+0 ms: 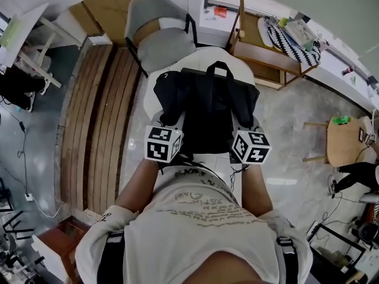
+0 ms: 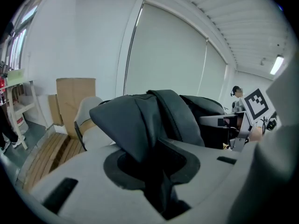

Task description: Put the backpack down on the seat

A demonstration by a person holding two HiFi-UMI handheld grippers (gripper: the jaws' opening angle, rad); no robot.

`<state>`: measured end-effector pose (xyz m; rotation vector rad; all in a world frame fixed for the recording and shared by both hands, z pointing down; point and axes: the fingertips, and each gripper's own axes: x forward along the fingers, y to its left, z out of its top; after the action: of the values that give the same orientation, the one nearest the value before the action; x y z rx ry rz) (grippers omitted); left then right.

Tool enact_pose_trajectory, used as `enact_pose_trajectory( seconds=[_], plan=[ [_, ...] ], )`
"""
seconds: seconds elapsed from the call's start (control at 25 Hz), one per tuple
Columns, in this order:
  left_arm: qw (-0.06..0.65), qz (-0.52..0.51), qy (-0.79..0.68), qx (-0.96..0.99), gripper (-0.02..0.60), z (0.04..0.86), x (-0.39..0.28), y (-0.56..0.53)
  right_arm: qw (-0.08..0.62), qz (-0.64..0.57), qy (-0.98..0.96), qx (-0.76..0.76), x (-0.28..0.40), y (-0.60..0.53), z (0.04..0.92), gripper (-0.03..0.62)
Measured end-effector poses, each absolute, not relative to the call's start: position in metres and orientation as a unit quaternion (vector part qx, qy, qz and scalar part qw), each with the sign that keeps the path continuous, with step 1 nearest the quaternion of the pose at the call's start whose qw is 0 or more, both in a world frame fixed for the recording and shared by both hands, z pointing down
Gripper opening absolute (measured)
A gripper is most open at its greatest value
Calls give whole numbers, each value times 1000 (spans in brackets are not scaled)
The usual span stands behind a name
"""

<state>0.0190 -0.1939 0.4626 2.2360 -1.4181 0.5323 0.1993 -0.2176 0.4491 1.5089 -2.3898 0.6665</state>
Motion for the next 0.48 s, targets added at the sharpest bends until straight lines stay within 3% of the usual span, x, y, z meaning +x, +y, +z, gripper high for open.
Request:
enact_pose_trajectory(
  seconds=[0.48],
  plan=[
    [318, 241, -472, 786, 91, 564, -22, -223, 214, 299, -777, 511, 158, -245, 547, 57]
  ],
)
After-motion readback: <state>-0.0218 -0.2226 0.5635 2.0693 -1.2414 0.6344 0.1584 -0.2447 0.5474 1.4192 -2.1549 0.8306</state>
